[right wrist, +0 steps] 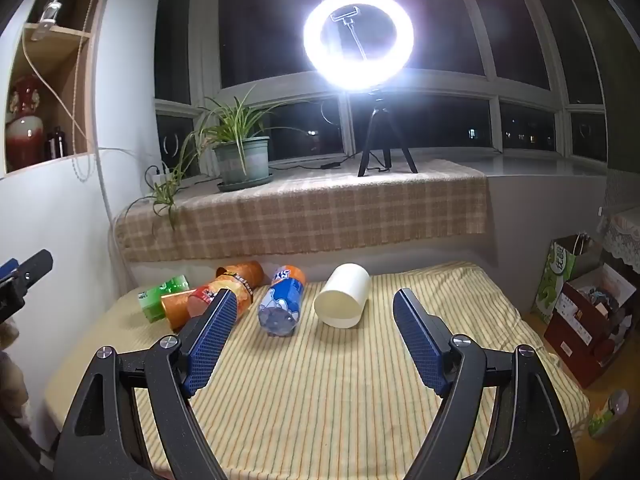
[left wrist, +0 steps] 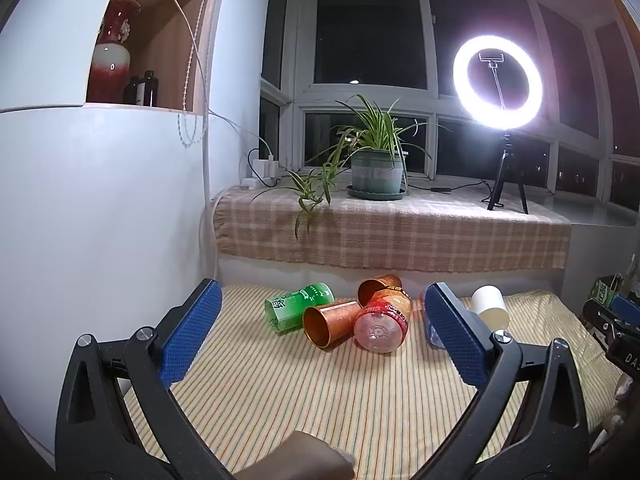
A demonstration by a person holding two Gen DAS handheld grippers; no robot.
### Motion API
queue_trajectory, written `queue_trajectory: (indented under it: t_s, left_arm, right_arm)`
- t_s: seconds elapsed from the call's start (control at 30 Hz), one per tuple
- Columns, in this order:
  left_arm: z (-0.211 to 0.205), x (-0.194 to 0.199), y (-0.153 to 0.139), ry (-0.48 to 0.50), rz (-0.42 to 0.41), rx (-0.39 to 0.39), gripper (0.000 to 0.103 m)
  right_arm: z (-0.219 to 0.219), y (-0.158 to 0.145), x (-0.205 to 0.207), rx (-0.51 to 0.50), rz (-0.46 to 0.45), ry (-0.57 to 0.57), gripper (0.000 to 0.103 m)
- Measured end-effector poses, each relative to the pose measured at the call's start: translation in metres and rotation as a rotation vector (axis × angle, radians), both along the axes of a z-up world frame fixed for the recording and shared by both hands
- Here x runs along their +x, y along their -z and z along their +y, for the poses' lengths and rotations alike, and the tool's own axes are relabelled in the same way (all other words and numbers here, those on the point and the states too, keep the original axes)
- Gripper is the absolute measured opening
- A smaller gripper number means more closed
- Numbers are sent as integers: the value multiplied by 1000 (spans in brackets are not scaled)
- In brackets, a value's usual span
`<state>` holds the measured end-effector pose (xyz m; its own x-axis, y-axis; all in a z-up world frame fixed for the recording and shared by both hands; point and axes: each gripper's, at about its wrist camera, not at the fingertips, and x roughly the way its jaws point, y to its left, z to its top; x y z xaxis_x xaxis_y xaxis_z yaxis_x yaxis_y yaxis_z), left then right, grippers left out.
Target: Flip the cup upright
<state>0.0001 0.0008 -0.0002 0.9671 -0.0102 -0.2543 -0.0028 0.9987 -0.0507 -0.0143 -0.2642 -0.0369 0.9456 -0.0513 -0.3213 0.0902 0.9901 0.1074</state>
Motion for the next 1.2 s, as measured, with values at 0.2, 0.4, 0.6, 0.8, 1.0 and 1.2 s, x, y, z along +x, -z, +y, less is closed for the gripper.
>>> queue_trajectory:
  t_s: [0.2,0.4,0.6,0.8,1.0,1.2]
  left_arm:
    - [2,-3,-1,13,-4,8,103]
    - [-1,0,0,-7,5,14,103]
    - [-2,-1,0,-5,2,15,103]
    - [4,0,-3,-7,-2,16,103]
    - [3,-1,-9,-6,-5,18,103]
    - [3,-2,-8,-5,-6,17,103]
  right_arm:
    - [0,0,1,1,-5,0,80]
    - [0,-1,1,1,-2,-1,80]
    - [0,0,2,2,3,-2,80]
    - [0,-1,2,1,3,-2,80]
    - [1,-1,1,-1,2,-2,80]
    - [0,-1,1,-1,2,-3,80]
